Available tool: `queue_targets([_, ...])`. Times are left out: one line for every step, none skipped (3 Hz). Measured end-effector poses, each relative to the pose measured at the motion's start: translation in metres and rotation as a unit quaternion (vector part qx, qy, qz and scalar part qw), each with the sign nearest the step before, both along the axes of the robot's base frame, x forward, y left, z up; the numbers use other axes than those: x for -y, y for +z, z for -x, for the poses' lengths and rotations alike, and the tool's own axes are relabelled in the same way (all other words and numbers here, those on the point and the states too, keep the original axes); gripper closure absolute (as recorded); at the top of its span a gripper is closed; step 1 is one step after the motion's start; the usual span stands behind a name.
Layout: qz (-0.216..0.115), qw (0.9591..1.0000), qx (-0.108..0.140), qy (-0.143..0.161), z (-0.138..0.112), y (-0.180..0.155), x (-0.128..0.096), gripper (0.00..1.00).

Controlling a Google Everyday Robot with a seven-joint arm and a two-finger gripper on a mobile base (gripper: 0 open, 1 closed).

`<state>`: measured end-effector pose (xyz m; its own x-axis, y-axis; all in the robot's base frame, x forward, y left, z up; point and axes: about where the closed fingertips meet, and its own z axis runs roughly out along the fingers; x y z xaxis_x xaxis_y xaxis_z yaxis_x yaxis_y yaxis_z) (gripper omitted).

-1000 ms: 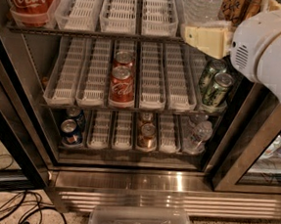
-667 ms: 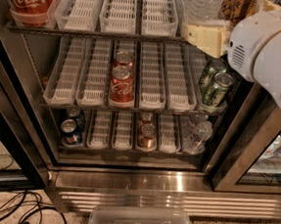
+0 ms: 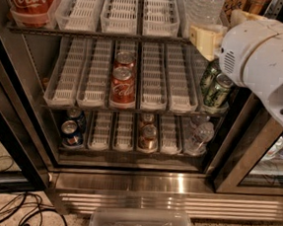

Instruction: Pick water bottle from top shelf of fridge

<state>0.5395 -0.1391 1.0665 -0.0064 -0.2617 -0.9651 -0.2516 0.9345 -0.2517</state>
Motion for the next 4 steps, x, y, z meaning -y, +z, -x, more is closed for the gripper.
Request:
queue_targets([-0.007, 1.0, 0.001, 0.003, -0.007, -0.001, -0.006, 0.41])
queue_targets([-0.017, 0.9997, 0.015, 0.004, -0.018, 0.008, -0.013, 0.41])
queue_targets([-0.029, 0.9988, 0.04, 0.001, -0.033, 0.025, -0.019, 0.4])
queue_targets([-0.042, 0.9979, 0.049, -0.006, -0.042, 0.031, -0.017, 0.41])
